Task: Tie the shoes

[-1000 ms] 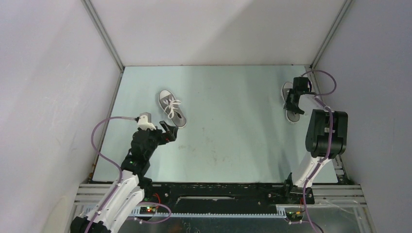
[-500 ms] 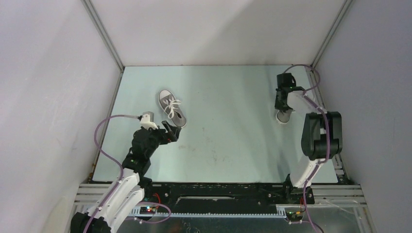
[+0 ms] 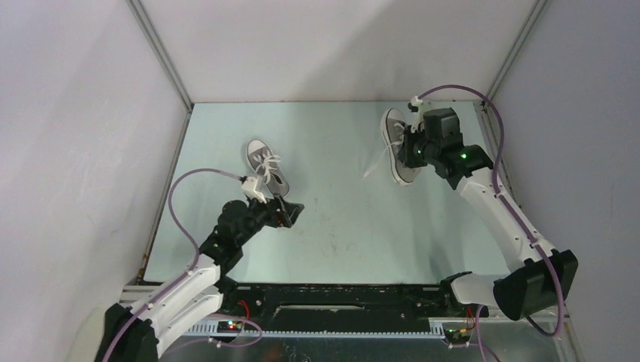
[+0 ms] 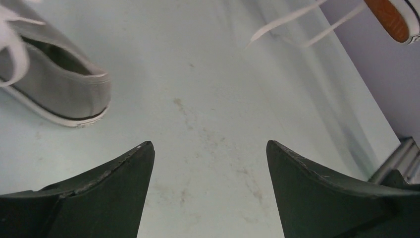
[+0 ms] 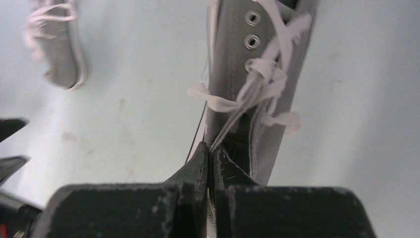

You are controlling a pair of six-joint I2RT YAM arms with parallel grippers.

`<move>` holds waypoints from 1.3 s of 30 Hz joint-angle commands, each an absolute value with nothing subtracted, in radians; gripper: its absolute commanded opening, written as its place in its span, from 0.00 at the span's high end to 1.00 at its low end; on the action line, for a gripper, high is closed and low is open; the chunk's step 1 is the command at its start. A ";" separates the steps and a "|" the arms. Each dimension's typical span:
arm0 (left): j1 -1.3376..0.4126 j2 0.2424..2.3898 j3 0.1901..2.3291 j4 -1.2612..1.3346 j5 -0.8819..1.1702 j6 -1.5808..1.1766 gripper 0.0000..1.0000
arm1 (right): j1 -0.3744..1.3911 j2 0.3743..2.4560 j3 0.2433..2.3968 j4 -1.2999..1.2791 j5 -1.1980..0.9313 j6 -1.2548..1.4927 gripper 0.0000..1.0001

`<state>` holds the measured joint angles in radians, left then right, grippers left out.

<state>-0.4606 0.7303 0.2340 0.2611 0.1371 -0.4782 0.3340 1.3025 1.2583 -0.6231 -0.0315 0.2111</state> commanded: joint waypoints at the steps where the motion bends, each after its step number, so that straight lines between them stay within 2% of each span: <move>1: -0.548 0.787 0.335 0.351 0.135 -0.442 0.10 | 0.378 1.260 1.355 -0.647 -0.231 0.179 1.00; 10: -0.748 0.967 0.422 0.589 0.105 -0.337 0.08 | 0.465 1.237 1.484 -0.739 -0.331 0.172 1.00; 24: -0.795 1.257 0.615 0.702 0.169 -0.347 0.17 | 0.517 1.255 1.646 -0.784 -0.376 0.189 1.00; 29: -0.800 1.315 0.666 0.676 0.138 -0.342 0.29 | 0.518 1.259 1.659 -0.782 -0.398 0.197 1.00; 35: -0.801 1.378 0.705 0.695 0.118 -0.331 0.22 | 0.518 1.246 1.660 -0.791 -0.403 0.193 1.00; 39: -0.802 1.423 0.737 0.718 0.162 -0.334 0.31 | 0.517 1.236 1.657 -0.798 -0.398 0.190 1.00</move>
